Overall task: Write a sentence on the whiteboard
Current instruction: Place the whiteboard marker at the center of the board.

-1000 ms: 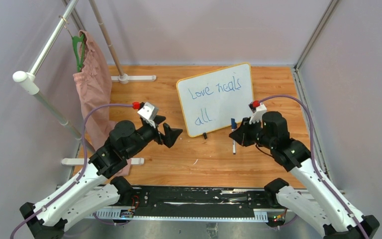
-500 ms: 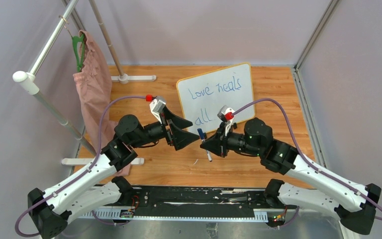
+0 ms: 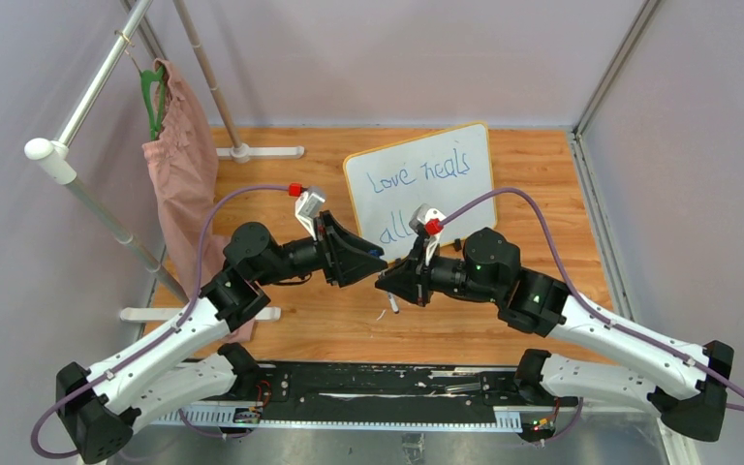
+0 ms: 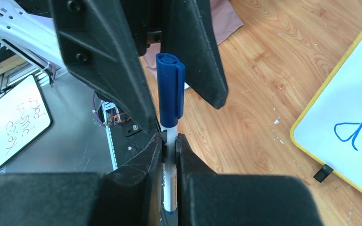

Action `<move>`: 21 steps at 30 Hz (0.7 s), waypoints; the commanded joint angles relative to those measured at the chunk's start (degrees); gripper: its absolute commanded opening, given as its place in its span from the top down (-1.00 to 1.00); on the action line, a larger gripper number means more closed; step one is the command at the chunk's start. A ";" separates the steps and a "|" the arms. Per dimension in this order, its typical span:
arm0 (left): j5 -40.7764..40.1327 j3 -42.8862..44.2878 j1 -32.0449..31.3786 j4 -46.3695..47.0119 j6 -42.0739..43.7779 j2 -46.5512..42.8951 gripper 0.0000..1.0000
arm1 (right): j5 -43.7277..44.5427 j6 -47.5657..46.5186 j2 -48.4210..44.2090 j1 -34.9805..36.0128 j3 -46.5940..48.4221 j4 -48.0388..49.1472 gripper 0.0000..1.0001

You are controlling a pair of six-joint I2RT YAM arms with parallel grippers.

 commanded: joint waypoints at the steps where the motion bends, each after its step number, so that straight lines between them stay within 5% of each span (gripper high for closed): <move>1: 0.83 0.69 -0.28 1.70 -0.66 -0.19 0.05 | 1.83 -1.84 -0.27 1.55 2.54 1.97 1.00; 4: -0.55 0.15 -0.28 1.70 -0.66 -1.17 0.19 | 2.34 -1.97 -0.47 1.82 2.30 1.76 1.00; 6: -1.14 -0.14 -0.27 1.70 -0.93 -1.45 0.46 | 2.75 -1.91 -0.58 1.91 2.18 1.79 1.00; 8: -1.09 -0.50 -0.29 1.70 -1.37 -1.02 0.94 | 3.64 -1.95 -0.73 2.09 2.12 1.97 1.00; 9: -0.81 -0.58 -0.29 1.70 -1.77 -0.66 1.00 | 4.14 -2.03 -0.82 2.17 2.17 2.06 1.00; 21: -1.01 -1.74 -3.35 1.81 -2.33 0.70 1.00 | 8.60 -2.56 -1.49 2.19 2.75 5.12 1.00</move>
